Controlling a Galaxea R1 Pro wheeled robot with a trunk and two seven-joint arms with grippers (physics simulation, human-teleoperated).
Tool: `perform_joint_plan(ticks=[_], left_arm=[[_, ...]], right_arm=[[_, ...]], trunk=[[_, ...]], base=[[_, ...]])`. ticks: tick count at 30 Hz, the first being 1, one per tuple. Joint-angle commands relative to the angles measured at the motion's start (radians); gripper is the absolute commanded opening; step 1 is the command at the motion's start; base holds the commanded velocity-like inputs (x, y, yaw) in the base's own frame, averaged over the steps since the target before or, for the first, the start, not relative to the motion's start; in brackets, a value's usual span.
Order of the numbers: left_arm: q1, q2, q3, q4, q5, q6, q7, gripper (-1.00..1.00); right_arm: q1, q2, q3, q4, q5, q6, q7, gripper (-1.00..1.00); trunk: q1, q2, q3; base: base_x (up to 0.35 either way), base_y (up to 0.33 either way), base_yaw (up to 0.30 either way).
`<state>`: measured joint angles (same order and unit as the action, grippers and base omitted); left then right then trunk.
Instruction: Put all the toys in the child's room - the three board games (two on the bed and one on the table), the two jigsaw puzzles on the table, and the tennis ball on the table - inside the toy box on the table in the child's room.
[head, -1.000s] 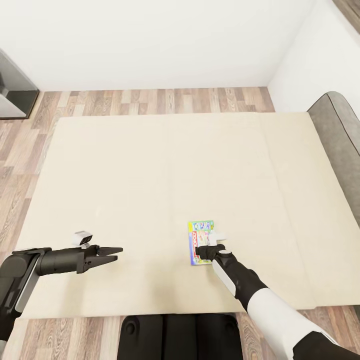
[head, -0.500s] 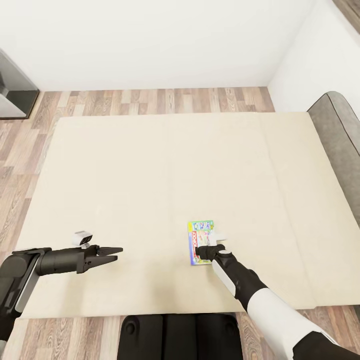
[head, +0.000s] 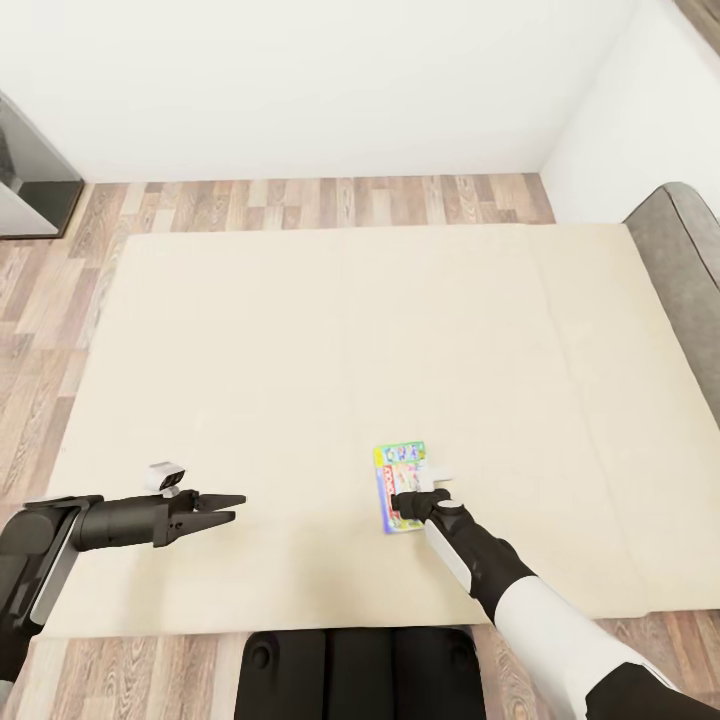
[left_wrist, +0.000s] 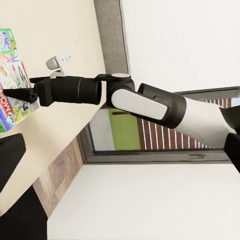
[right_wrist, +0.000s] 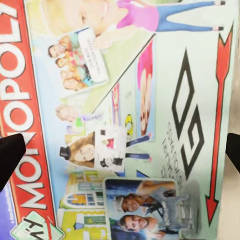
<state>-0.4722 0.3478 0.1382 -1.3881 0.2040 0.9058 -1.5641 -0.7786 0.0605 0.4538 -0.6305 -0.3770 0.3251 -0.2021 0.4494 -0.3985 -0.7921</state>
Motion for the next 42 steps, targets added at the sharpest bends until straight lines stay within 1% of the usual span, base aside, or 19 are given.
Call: perform_joint_plan(ticks=[1, 7, 24, 31, 42], left_arm=[[0.0, 0.0, 0.0, 0.0, 0.0, 0.011, -0.004, 1.0], [0.0, 0.0, 0.0, 0.0, 0.0, 0.01, -0.004, 1.0], [0.0, 0.0, 0.0, 0.0, 0.0, 0.011, -0.004, 1.0], [0.0, 0.0, 0.0, 0.001, 0.0, 0.011, -0.004, 1.0], [0.0, 0.0, 0.0, 0.0, 0.0, 0.011, -0.004, 1.0]], right_arm=[[-0.001, -0.001, 0.006, -0.002, -0.011, 0.003, -0.01, 1.0], [-0.001, 0.0, 0.006, -0.001, -0.011, 0.003, -0.01, 1.0], [-0.001, 0.0, 0.005, -0.003, -0.013, 0.003, -0.009, 1.0], [-0.001, -0.001, 0.005, -0.004, -0.013, 0.003, -0.009, 1.0], [-0.001, 0.0, 0.005, -0.005, -0.013, 0.003, -0.009, 1.0]], trunk=[[0.001, -0.002, -0.001], [0.001, -0.002, -0.001], [0.001, -0.002, -0.001], [0.001, -0.002, -0.003], [0.001, -0.002, -0.004]], base=[[0.0, 0.163, 0.0], [-0.03, 0.111, 0.0], [-0.002, 0.005, 0.002], [0.0, 0.0, 0.137], [0.0, 0.0, 0.022]])
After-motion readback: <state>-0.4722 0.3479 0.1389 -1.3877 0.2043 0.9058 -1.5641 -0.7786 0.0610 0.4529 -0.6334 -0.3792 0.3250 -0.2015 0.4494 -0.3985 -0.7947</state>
